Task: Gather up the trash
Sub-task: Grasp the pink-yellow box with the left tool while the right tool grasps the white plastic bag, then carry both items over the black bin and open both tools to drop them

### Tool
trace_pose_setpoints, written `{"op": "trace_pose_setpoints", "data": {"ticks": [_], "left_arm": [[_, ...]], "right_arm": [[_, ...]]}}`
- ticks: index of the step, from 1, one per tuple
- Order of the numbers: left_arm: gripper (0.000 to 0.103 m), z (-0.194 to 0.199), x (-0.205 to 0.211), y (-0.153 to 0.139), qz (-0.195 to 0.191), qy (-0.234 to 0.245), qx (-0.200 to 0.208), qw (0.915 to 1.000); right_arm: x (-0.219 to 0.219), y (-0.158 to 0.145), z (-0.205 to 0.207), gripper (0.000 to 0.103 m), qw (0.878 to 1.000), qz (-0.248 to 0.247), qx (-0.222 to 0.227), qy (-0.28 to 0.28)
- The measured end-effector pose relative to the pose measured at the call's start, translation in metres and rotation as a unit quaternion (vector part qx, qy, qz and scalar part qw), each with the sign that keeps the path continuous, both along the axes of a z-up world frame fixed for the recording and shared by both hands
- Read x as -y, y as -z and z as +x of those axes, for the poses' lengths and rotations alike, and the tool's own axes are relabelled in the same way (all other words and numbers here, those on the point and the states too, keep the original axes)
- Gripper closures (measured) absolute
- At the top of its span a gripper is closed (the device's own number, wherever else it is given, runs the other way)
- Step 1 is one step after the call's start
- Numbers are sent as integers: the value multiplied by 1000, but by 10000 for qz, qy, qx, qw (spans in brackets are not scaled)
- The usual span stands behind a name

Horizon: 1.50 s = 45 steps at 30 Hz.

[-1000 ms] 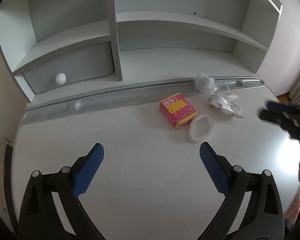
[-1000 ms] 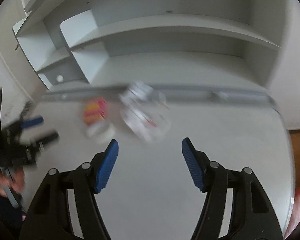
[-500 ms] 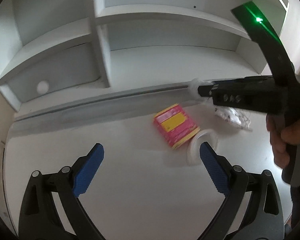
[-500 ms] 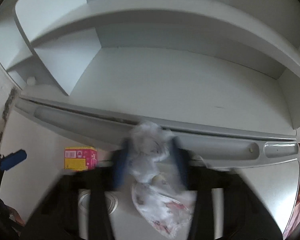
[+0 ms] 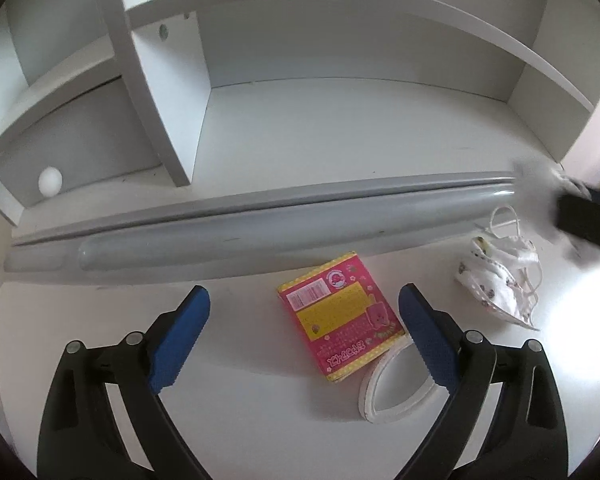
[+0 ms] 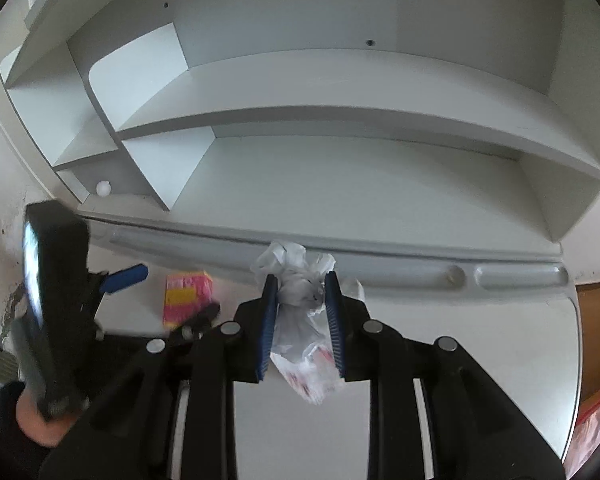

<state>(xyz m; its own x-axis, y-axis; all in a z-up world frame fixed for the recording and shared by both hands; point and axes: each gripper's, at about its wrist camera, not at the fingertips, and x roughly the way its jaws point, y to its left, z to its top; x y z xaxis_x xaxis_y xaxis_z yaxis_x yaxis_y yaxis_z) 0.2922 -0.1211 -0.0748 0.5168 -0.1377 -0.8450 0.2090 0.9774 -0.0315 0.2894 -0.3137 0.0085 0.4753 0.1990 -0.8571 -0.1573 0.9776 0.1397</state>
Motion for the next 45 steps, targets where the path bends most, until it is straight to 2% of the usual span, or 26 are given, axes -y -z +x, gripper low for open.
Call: {"op": "trace_pose_setpoints", "data": {"ticks": [1, 2, 3, 4, 6, 9, 14, 18, 21, 24, 26, 28, 29, 30, 34, 36, 40, 43, 45], "left_arm": [[25, -1, 0, 0, -55, 6, 16, 10000], [44, -2, -1, -1, -164, 49, 14, 9999], [50, -4, -1, -3, -198, 64, 48, 9998], [53, -5, -2, -5, -193, 34, 28, 9998], [55, -9, -4, -11, -376, 40, 6, 9993], [56, -22, -2, -23, -420, 130, 91, 9990], [57, -74, 35, -54, -522, 706, 341, 9956], [57, -115, 74, -70, -769, 1338, 446, 9870], [58, -165, 120, -82, -908, 1996, 479, 9745], [58, -217, 184, -84, -1027, 2815, 491, 9528], [58, -254, 221, -84, -1156, 3363, 440, 9336], [58, -290, 261, -81, -1208, 3890, 327, 9127], [58, -303, 273, -79, -1216, 4065, 295, 9050], [58, -324, 293, -76, -1217, 4334, 254, 8926], [59, -386, 349, -55, -1164, 5069, 53, 8541], [59, -411, 375, -38, -1104, 5320, -25, 8395], [59, -447, 425, 17, -861, 5775, -362, 8110], [59, -466, 455, 50, -623, 5993, -591, 7959], [59, -469, 457, 69, -484, 6064, -628, 7912]], "right_arm": [[7, -1, -7, 79, 10000, 13, 12, 58], [15, -3, -14, 79, 9999, 24, 26, 134], [21, -5, -20, 79, 9998, 36, 38, 191], [31, -9, -30, 79, 9995, 62, 60, 298], [53, -15, -55, 79, 9983, 149, 91, 551], [91, -22, -98, 79, 9951, 229, 114, 960], [157, -28, -182, 79, 9815, 226, 140, 1896], [213, -27, -263, 79, 9598, 94, 175, 2800], [251, -23, -327, 79, 9367, 24, 188, 3496], [287, -16, -400, 79, 9084, -83, 136, 4178], [305, -12, -436, 79, 8928, -105, 89, 4503], [324, -3, -480, 79, 8718, -125, 0, 4897], [331, 1, -496, 79, 8636, -109, -40, 5040], [340, 9, -519, 79, 8512, -74, -108, 5247], [364, 36, -574, 79, 8231, 0, -358, 5667], [374, 52, -595, 79, 8117, 84, -508, 5818], [389, 83, -621, 79, 7988, 210, -743, 5966], [399, 104, -632, 79, 7933, 320, -913, 6010], [404, 115, -636, 79, 7922, 384, -976, 6012]]}}
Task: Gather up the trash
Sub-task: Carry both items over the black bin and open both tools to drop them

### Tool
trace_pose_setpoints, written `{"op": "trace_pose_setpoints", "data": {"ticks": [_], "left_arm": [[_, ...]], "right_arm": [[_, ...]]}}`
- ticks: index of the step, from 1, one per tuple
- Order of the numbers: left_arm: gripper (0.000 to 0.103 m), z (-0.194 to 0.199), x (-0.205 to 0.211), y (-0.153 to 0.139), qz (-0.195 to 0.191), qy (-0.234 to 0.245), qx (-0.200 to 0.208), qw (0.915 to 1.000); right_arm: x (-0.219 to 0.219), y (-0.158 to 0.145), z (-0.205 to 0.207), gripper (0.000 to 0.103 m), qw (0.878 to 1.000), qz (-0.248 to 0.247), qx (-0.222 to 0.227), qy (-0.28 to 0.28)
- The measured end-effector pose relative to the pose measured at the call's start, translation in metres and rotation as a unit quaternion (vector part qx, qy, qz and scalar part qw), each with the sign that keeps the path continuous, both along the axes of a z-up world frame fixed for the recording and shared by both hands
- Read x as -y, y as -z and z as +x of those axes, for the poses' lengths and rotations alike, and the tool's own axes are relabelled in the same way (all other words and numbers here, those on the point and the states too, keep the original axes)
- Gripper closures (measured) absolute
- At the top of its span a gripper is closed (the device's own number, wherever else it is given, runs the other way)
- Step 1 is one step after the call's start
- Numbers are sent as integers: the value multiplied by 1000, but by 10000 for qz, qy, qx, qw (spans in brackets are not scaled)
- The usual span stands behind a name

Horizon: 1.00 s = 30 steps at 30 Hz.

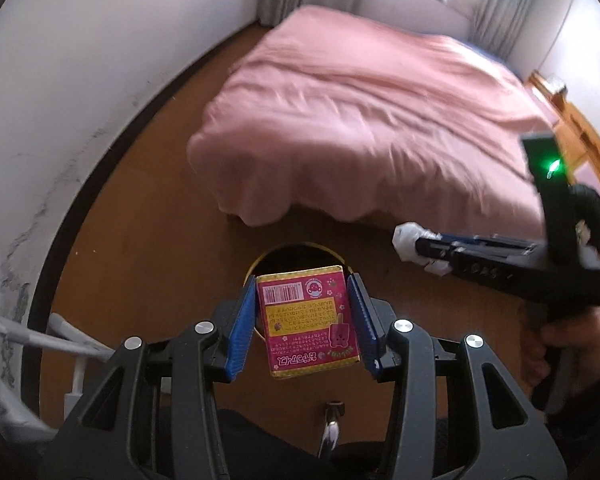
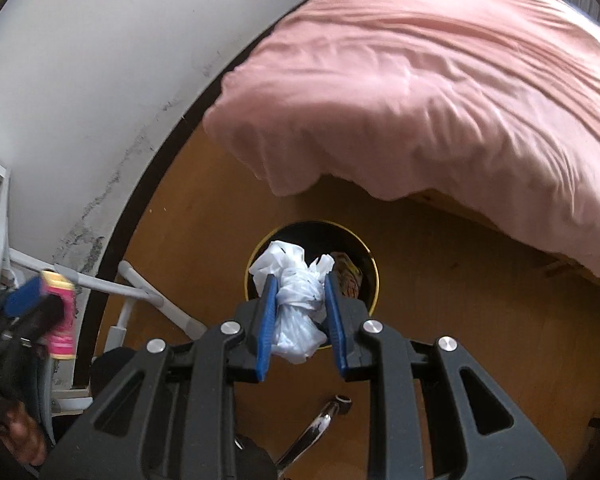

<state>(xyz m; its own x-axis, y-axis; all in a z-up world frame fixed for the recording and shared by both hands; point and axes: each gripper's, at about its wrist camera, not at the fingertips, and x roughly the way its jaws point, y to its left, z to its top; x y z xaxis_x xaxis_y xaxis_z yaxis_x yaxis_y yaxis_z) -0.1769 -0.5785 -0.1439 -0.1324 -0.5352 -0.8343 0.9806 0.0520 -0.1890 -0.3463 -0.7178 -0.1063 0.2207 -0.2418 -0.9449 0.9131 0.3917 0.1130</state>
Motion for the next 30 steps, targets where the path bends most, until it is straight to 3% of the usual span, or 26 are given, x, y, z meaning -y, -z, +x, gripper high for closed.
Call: {"op": "trace_pose_setpoints", "data": {"ticks": [3, 8, 16, 21, 25, 28, 30], "left_arm": [[59, -15, 21, 29, 265, 76, 45, 9996], [59, -25, 29, 54, 482, 159, -24, 9987], [59, -30, 39, 63, 569, 236, -84, 9981], [52, -35, 49, 67, 625, 322, -25, 9975], [36, -32, 47, 61, 553, 292, -20, 9980], [31, -29, 42, 54, 492, 292, 66, 9983], [27, -26, 37, 49, 436, 261, 107, 9986]], "right_arm": [[6, 10, -3, 79, 10000, 98, -8, -2], [9, 18, -1, 79, 9997, 240, 17, -54], [14, 26, 0, 79, 9993, 354, 95, -16], [15, 27, 0, 79, 9993, 361, 123, 21], [16, 31, 1, 79, 9992, 398, 101, 9], [16, 34, 5, 77, 9991, 416, 82, -12], [16, 33, 7, 62, 9992, 386, 102, -19]]}}
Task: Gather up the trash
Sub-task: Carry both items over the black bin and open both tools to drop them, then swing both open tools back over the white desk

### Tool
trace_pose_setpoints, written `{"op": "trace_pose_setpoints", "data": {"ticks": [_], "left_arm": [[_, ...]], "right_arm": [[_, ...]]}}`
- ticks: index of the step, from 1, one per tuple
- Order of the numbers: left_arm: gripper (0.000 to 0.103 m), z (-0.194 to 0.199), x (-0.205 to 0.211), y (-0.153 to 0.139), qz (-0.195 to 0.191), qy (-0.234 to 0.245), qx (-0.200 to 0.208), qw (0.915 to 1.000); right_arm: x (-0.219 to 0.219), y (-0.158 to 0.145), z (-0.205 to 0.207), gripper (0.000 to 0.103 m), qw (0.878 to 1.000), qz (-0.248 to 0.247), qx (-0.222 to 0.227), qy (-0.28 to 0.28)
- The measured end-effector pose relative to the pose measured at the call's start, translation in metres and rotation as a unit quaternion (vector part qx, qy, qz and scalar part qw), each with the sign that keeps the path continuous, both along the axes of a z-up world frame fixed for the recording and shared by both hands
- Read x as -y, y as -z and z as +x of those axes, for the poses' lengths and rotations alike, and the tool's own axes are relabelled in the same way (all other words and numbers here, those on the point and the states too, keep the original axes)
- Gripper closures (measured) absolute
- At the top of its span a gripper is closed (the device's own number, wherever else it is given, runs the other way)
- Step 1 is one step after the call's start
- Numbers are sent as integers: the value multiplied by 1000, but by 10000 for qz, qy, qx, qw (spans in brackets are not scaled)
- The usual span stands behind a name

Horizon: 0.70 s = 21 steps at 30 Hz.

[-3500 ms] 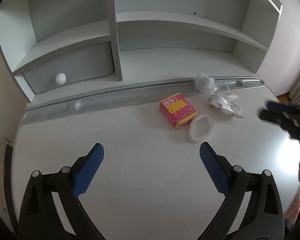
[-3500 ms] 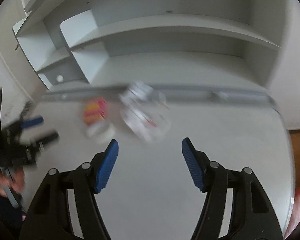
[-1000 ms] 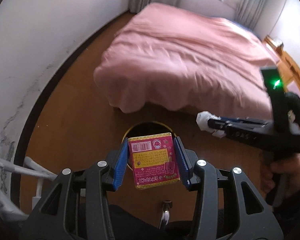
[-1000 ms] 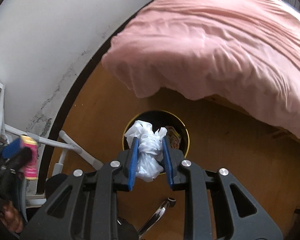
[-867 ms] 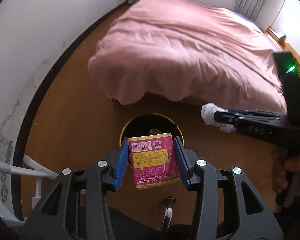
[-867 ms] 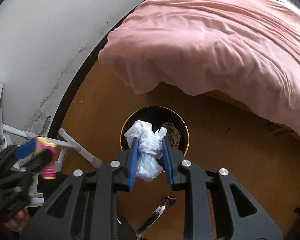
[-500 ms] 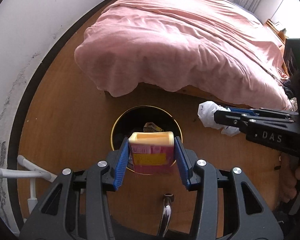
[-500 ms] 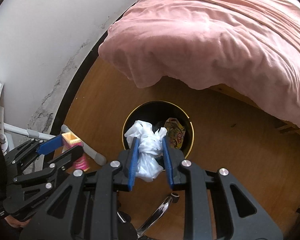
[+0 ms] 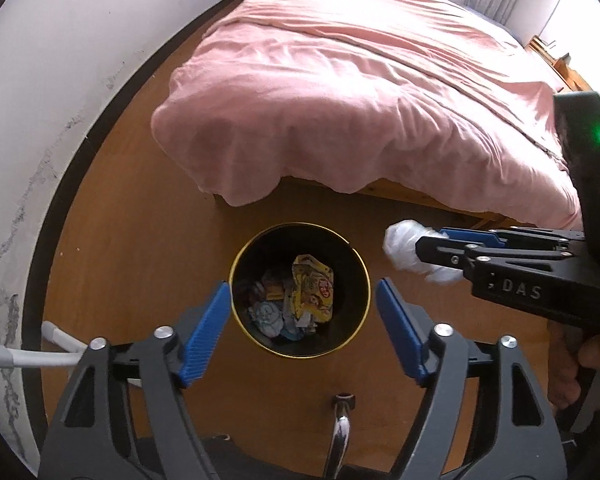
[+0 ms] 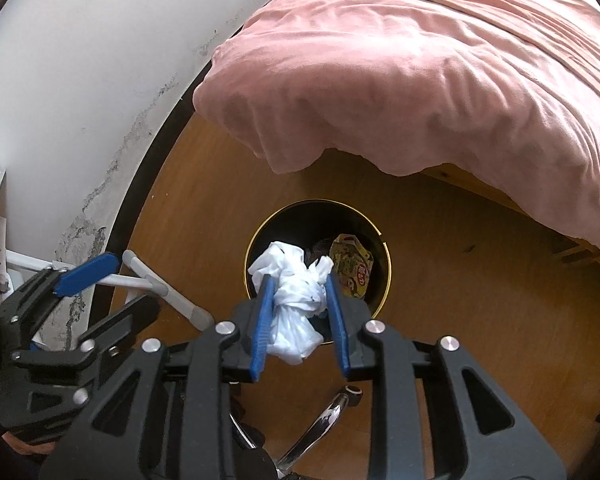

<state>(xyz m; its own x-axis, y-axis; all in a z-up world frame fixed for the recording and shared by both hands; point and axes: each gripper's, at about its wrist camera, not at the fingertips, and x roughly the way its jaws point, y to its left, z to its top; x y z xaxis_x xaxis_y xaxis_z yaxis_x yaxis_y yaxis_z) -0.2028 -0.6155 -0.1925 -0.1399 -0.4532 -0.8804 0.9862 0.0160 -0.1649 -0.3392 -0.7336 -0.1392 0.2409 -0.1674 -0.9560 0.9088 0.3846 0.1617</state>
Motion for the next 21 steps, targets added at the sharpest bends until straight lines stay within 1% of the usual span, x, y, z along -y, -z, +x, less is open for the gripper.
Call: {"op": "trace_pose_setpoints", "data": {"ticks": [1, 2, 8, 9, 12, 14, 15, 17, 18, 21], "left_arm": [[25, 2, -2, -3, -27, -26, -6, 10000], [24, 4, -4, -6, -47, -41, -19, 10000], [23, 17, -21, -31, -277, -246, -72, 9993], [23, 20, -26, -39, -351, -279, -43, 9990], [18, 29, -41, -60, -526, -390, 42, 9978], [17, 41, -58, -80, -689, -520, 117, 9962], [17, 50, -71, -94, -817, -651, 187, 9944], [14, 68, -95, -115, -1046, -858, 253, 9905], [14, 76, -106, -124, -1111, -953, 313, 9887], [12, 116, -154, -155, -1365, -1425, 676, 9780]], "right_arm": [[-1, -1, 0, 56, 10000, -37, 4, 0], [-1, -3, 1, 48, 9999, -100, 9, -9], [-2, -8, 5, 47, 9998, -195, 46, -86], [-3, -8, 5, 47, 9997, -206, 41, -102], [-10, -16, 14, 47, 9991, -361, -17, -225], [-19, -27, 25, 47, 9980, -503, -28, -376], [-24, -34, 33, 47, 9974, -535, 21, -473], [-38, -50, 51, 46, 9955, -599, 207, -703], [-46, -60, 63, 46, 9938, -672, 265, -843], [-74, -90, 106, 45, 9847, -960, 419, -1394]]}}
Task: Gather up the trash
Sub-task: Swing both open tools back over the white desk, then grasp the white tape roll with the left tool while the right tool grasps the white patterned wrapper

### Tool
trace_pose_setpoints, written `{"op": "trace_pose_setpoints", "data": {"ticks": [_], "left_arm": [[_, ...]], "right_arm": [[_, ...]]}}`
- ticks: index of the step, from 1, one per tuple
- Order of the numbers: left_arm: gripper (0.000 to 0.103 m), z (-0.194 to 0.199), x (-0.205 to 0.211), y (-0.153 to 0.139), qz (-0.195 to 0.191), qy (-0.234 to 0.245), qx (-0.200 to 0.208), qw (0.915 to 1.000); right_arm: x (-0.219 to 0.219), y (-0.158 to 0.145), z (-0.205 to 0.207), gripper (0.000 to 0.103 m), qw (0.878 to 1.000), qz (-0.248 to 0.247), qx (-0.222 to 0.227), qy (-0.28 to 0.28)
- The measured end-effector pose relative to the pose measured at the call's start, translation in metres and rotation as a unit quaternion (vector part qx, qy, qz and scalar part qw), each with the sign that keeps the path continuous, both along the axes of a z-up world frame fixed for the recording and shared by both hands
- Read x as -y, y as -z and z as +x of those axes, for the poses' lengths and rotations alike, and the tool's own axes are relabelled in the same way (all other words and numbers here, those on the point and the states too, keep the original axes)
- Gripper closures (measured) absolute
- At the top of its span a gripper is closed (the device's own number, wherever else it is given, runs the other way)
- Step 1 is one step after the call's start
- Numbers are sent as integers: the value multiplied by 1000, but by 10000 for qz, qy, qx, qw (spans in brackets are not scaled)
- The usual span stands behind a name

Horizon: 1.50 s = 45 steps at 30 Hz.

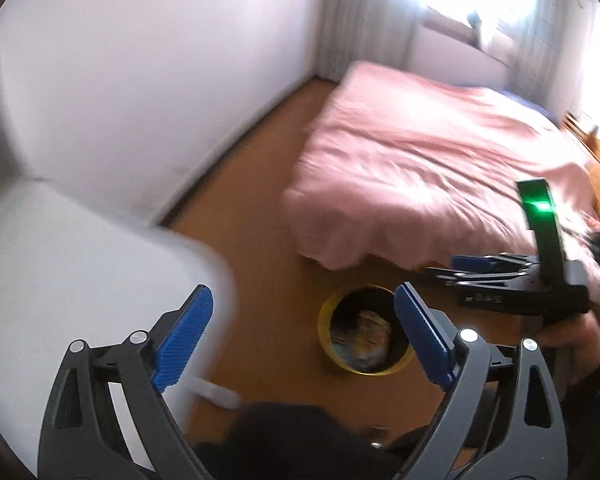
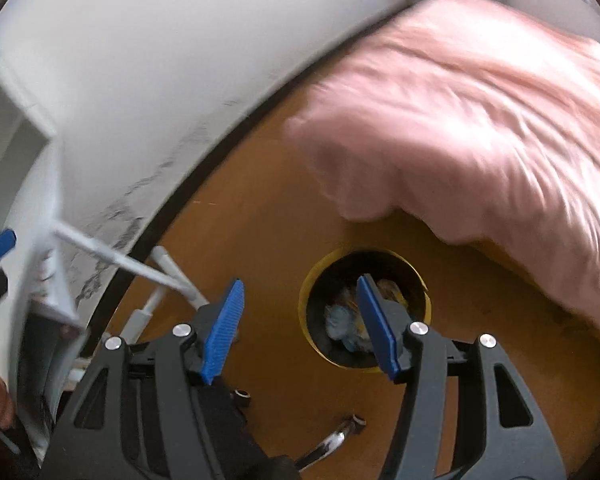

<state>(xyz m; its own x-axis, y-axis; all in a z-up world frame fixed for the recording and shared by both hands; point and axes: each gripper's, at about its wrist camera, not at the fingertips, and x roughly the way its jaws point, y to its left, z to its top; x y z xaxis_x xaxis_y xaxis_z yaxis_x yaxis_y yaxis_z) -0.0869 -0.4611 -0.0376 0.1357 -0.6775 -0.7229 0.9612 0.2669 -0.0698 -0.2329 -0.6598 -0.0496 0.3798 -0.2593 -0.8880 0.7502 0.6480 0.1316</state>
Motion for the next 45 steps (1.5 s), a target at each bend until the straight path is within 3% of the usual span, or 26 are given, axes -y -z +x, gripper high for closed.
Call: {"op": "trace_pose_setpoints", "data": {"ticks": [4, 9, 10, 14, 17, 23, 26, 32, 34, 36, 39, 42, 45], "left_arm": [[12, 73, -74, -22, 47, -1105, 489, 9927], [12, 167, -174, -20, 454, -2582, 722, 9623], [12, 189, -200, -18, 569, -2917, 709, 9522], [12, 235, -261, -7, 803, -3678, 547, 9248], [12, 258, -287, 3, 813, -3987, 380, 9127], [12, 288, -301, 26, 928, -4162, 100, 9044], [12, 297, -299, 31, 892, -4130, 6, 9064], [12, 305, -299, 38, 1039, -4023, 110, 9095], [12, 309, -296, 39, 1037, -4006, 98, 9103], [12, 312, -293, 39, 1020, -4005, 81, 9106], [12, 316, -290, 39, 1041, -4046, 74, 9085], [15, 317, -285, 39, 1020, -4058, 26, 9083], [32, 317, -281, 37, 902, -4053, -131, 9096]], "right_arm": [[-46, -37, 77, 38, 9944, -142, 402, -966], [-115, -52, 185, 38, 9711, -48, 641, -2297], [-135, -52, 211, 38, 9622, -7, 670, -2640], [-199, -45, 296, 32, 9276, 222, 565, -3685], [-244, -41, 357, 32, 8981, 97, 439, -4375], [-307, -26, 455, 32, 8435, -52, 248, -5366], [-333, -12, 491, 32, 8202, -211, 104, -5716], [-354, 4, 518, 33, 7978, -350, -25, -6020], [-355, 7, 520, 42, 7969, -391, -35, -6028], [-357, 8, 514, 57, 7958, -432, -52, -6040], [-353, 3, 508, 88, 7969, -402, 32, -6028], [-344, -9, 496, 92, 8045, -426, 117, -5923], [-332, -18, 482, 92, 8155, -362, 174, -5774]]}}
